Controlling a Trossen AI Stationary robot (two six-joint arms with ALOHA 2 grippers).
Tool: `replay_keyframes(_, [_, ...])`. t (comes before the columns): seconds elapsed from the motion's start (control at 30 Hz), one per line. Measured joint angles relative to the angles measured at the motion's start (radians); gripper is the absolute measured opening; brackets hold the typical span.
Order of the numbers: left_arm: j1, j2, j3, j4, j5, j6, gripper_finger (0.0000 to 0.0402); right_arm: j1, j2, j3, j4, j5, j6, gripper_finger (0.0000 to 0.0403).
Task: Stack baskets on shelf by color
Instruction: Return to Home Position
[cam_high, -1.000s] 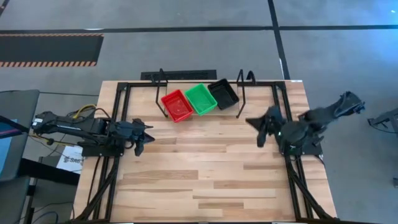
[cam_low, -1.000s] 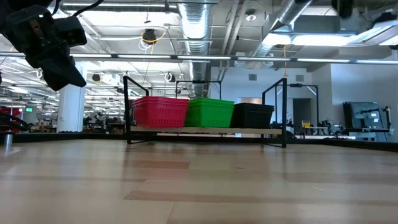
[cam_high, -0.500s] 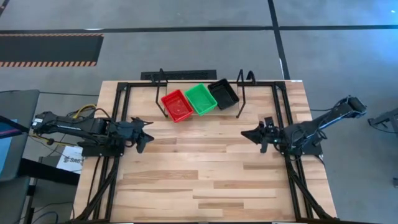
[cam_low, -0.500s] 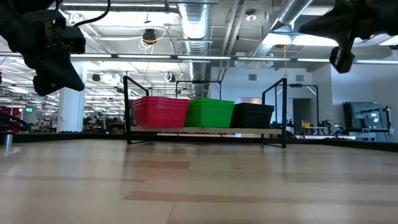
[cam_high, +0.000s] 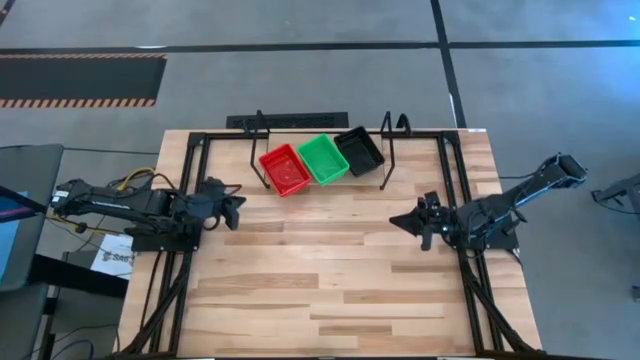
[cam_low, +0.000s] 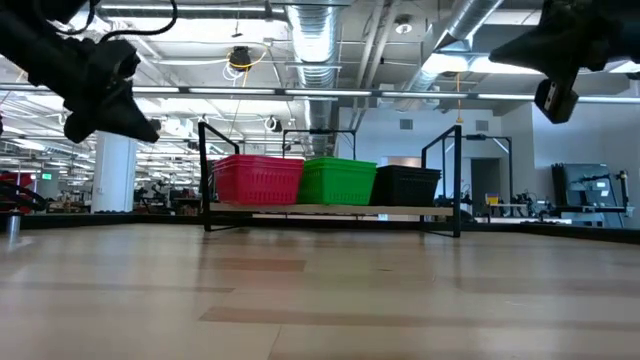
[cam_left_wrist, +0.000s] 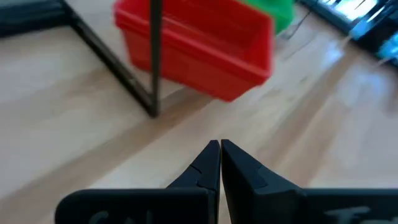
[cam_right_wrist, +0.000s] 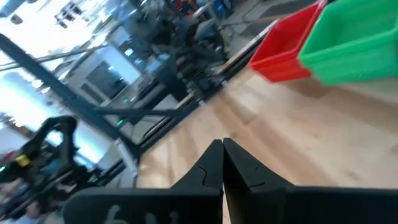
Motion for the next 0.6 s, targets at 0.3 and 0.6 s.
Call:
replay_keyframes(0.3, [-0.006,-0.042,-0.011,-0.088,-0.031,0.166,0.0000,-0.105,-0.002,0.000,0.007,0.016,-0.178,0.0023])
replay_keyframes(0.6, [-0.013,-0.372,-0.242,0.198,0.192,0.347,0.0000,-0.265,-0.001,-0.014,0.050,-0.201,-0.281,0.0020])
